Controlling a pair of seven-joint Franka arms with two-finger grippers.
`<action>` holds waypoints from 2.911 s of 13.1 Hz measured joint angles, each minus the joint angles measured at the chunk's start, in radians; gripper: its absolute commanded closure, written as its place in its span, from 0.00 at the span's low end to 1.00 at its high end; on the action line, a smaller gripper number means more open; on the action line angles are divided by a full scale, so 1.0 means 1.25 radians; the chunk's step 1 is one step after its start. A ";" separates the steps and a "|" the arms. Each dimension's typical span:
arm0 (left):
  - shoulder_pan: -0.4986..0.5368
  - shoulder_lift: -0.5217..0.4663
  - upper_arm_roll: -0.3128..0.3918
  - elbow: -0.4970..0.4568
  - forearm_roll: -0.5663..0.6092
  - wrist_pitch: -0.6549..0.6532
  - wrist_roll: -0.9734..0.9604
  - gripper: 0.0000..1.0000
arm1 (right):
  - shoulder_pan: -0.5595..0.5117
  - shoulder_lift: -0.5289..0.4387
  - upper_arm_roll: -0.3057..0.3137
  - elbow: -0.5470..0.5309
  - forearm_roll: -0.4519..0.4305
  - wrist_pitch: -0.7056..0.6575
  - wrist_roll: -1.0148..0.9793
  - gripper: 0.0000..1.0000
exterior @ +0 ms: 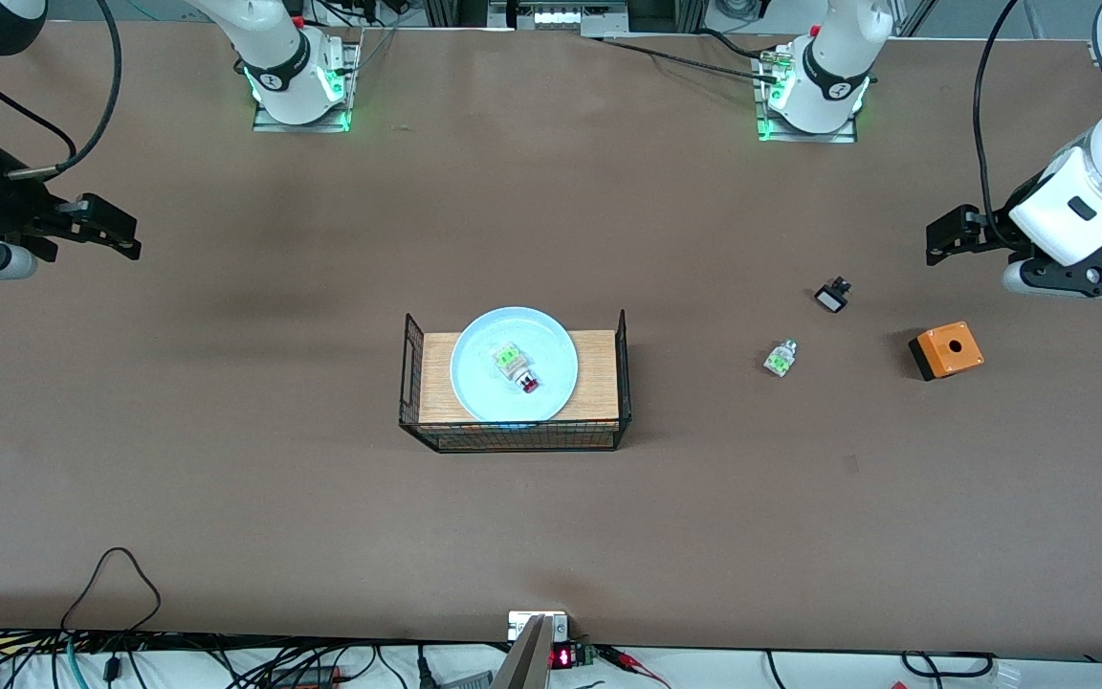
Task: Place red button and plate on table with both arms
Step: 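Move the left gripper over the basket toward the red button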
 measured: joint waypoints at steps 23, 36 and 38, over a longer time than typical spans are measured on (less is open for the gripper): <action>-0.052 0.135 -0.069 0.011 -0.354 0.032 -0.312 0.00 | -0.001 0.004 -0.001 0.000 0.006 0.004 0.002 0.00; -0.298 0.286 -0.087 0.075 -0.601 0.485 -0.522 0.00 | -0.003 0.008 -0.004 -0.025 0.008 0.013 0.028 0.00; -0.321 0.300 -0.087 0.075 -0.602 0.533 -0.523 0.00 | -0.003 0.008 -0.005 -0.032 0.008 0.016 0.029 0.00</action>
